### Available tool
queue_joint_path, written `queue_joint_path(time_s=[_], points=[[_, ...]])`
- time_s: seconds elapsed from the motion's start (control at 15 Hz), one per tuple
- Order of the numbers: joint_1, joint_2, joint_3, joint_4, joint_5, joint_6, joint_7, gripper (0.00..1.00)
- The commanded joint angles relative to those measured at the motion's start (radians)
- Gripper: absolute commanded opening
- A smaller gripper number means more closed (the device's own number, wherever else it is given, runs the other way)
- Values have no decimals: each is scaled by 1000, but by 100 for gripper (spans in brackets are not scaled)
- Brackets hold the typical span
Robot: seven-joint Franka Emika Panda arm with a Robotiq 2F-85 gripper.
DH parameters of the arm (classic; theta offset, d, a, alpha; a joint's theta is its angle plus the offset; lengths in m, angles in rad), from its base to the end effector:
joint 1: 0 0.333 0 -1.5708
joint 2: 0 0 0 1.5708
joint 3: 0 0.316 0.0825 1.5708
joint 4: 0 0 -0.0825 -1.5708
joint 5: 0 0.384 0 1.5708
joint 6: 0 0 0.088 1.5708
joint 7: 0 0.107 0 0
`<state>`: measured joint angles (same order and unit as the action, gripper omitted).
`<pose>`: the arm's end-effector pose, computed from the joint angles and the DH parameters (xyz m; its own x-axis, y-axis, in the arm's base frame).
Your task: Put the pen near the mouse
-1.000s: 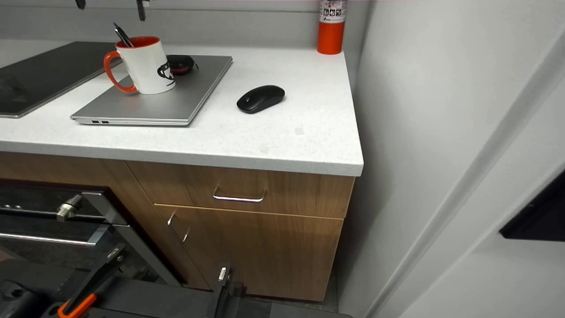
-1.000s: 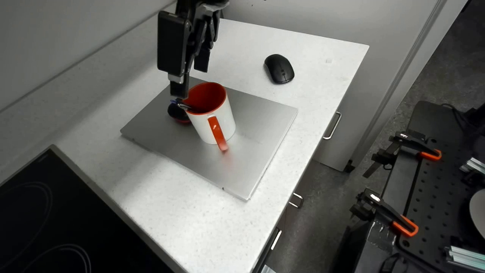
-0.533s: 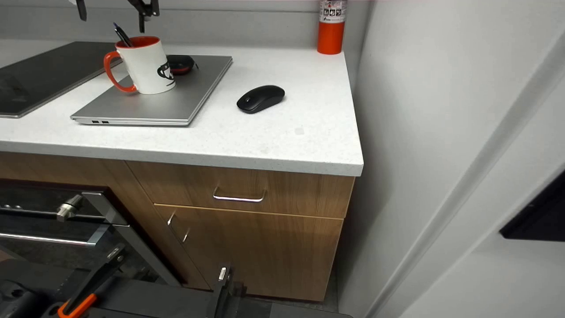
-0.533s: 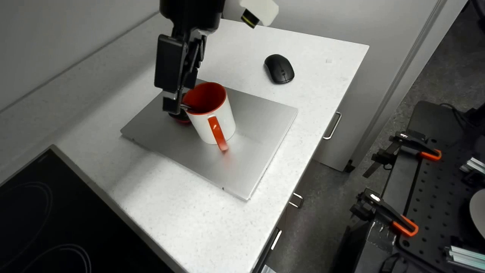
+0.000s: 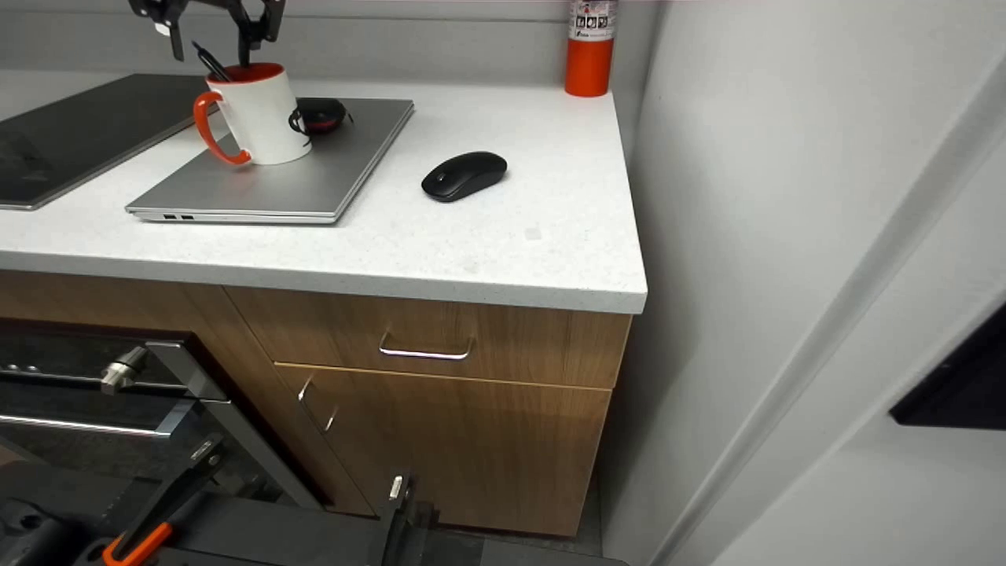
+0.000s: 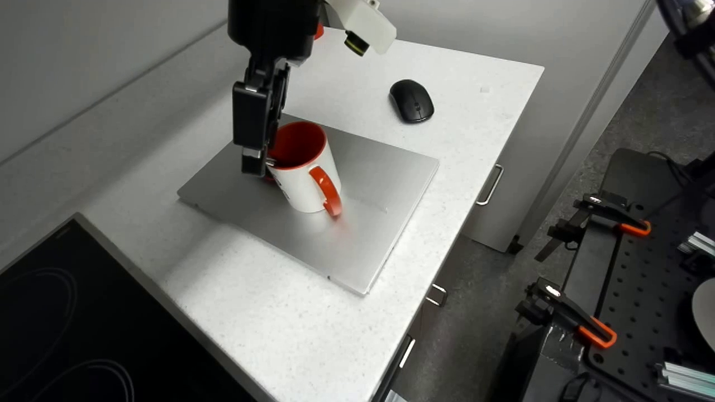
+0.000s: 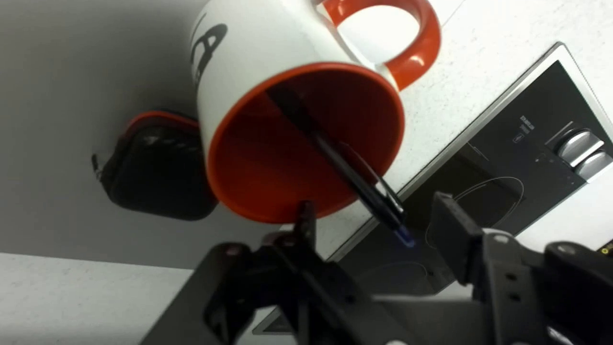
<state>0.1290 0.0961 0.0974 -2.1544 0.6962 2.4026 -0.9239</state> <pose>0.5518 0.1311 0.3716 0.7581 0.5054 0.4121 0.6357 -0.7137 -0.2941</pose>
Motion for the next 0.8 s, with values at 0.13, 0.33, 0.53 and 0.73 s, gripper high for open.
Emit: queue_joint_path(time_s=[0.13,0.33,0.53,0.73], points=[[-31,8,21,19,59,-32,-74,19],[-32,2,19,14,75,-30,-82,1],[-33,-21,19,1,83,-23,-77,2],[-32,-69,18,-18,101,13,-75,3]])
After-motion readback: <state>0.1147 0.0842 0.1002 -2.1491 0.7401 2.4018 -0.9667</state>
